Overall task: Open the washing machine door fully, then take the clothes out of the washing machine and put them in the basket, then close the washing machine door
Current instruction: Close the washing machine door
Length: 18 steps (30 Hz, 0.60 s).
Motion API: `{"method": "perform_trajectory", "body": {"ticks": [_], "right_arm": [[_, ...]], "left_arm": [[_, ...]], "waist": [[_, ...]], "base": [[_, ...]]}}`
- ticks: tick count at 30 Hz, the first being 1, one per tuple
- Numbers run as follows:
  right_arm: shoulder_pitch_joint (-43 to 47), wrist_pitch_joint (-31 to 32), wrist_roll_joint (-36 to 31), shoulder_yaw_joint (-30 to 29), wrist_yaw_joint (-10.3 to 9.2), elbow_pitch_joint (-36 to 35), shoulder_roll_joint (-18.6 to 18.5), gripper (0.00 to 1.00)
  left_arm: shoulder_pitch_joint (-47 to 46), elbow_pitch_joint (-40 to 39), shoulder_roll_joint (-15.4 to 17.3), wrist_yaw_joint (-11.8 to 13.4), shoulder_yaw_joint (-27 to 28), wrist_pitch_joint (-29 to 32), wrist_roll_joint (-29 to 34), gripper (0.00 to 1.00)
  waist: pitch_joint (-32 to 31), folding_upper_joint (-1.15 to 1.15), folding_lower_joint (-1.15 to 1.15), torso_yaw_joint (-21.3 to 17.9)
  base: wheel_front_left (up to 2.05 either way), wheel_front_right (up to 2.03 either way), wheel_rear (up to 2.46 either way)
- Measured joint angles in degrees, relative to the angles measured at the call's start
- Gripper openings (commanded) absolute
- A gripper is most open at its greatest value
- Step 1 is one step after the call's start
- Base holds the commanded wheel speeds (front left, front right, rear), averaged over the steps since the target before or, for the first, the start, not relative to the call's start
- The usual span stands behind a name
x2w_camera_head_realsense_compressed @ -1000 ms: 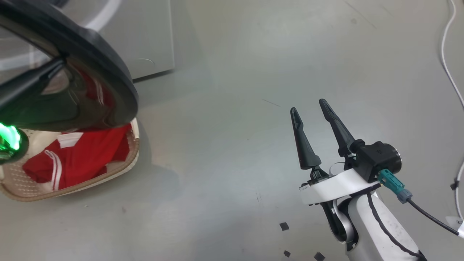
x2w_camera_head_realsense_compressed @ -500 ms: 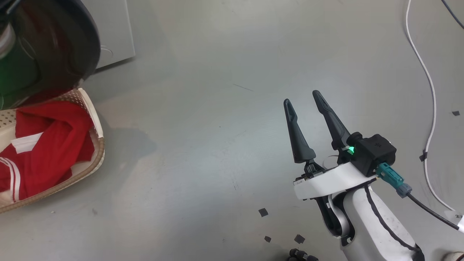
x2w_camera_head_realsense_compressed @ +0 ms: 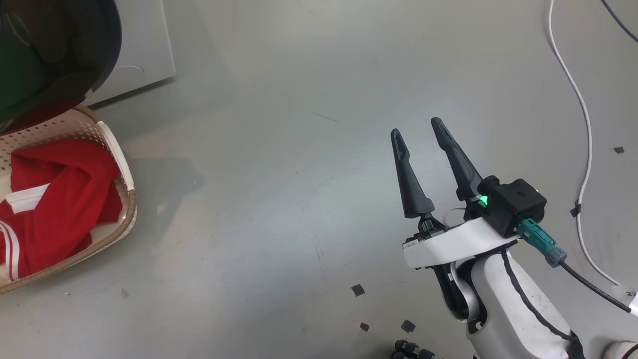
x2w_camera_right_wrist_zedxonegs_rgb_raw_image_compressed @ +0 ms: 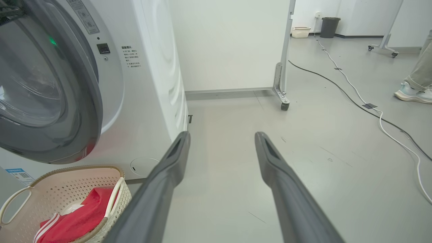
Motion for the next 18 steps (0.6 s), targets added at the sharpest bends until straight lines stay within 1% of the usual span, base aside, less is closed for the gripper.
{"method": "perform_trajectory", "body": {"ticks": [3,5,11,14,17,18], "right_arm": [[0.00,0.00,-0.01,-0.31,-0.04,0.04,-0.01,1.00],[0.00,0.00,-0.02,-0.53,-0.42,0.05,0.00,1.00],[0.00,0.00,-0.60,-1.40,-0.49,0.36,-0.01,1.00],[0.01,0.00,-0.79,-1.76,-0.53,0.73,0.00,1.00],[0.01,0.00,-1.45,-2.36,-0.54,1.14,-0.02,1.00],[0.02,0.00,-1.74,-2.60,-0.54,1.33,-0.02,1.00]], "left_arm": [[-0.71,0.79,-0.64,0.00,-1.56,0.20,0.01,0.00],[-0.77,1.15,-0.78,0.00,-1.91,0.63,0.01,0.00],[-0.70,1.60,-0.91,-0.20,-2.21,1.74,0.01,0.00],[0.31,1.15,-1.32,-2.13,-1.51,1.86,-0.09,0.00],[3.26,0.67,-2.18,-4.38,-0.25,1.75,-0.18,0.00],[4.58,0.68,-2.72,-5.17,0.44,1.59,-0.57,0.03]], "waist": [[-0.26,0.00,0.00,0.54],[-0.42,0.00,0.00,0.99],[-1.11,0.00,0.00,3.01],[-1.58,0.00,0.00,4.38],[-2.15,0.00,0.00,5.94],[-2.36,0.00,0.00,6.52]], "base": [[0.00,0.00,0.00],[0.00,0.00,0.00],[0.00,0.00,0.00],[0.00,0.00,0.00],[0.00,0.00,0.00],[0.00,0.00,0.00]]}}
